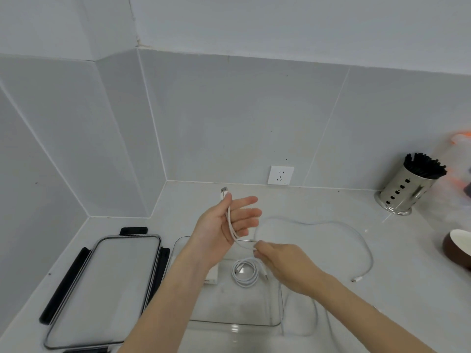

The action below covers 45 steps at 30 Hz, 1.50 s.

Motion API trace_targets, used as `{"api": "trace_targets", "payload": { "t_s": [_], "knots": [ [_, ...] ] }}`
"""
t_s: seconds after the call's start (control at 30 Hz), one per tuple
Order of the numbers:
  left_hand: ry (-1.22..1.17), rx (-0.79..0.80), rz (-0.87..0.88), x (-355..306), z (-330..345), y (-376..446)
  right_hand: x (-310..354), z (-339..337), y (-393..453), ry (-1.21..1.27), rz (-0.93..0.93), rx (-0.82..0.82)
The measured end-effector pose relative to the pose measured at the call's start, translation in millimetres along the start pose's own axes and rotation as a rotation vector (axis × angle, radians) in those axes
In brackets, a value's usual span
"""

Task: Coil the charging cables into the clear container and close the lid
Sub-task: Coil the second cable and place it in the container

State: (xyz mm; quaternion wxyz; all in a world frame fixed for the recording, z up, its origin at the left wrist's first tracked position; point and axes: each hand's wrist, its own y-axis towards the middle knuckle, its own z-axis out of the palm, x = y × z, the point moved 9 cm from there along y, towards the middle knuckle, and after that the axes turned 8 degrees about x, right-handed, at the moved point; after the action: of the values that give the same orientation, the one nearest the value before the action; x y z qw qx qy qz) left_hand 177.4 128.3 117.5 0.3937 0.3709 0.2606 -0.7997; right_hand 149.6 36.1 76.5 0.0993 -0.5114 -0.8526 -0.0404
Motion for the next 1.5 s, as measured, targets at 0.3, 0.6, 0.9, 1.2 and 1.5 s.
{"api": "trace_targets", "payload": {
  "t_s": [0.3,0.6,0.9,1.2,1.5],
  "knots": [
    [0.480,-0.004,-0.121,35.9,13.6,-6.3,-44.6,-55.8,29.3,0.401,0.228,0.028],
    [-0.195,-0.161,-0.152,62.5,-23.1,20.4,15.7,-43.2,21.9,0.205,0.115,-0.063],
    [-0.241,-0.102,-0.035,18.1,-24.6,18.8,24.1,17.4,-7.7,-0.233,0.035,0.013],
    [0.246,0.089,-0.242,48.0,13.2,-8.4,-46.3,-6.1,13.1,0.536,0.289,0.332],
    [0.394,-0.170,-0.186,62.5,-6.6,9.1,-17.7,-73.0,21.7,0.462,0.248,0.128]
  ]
}}
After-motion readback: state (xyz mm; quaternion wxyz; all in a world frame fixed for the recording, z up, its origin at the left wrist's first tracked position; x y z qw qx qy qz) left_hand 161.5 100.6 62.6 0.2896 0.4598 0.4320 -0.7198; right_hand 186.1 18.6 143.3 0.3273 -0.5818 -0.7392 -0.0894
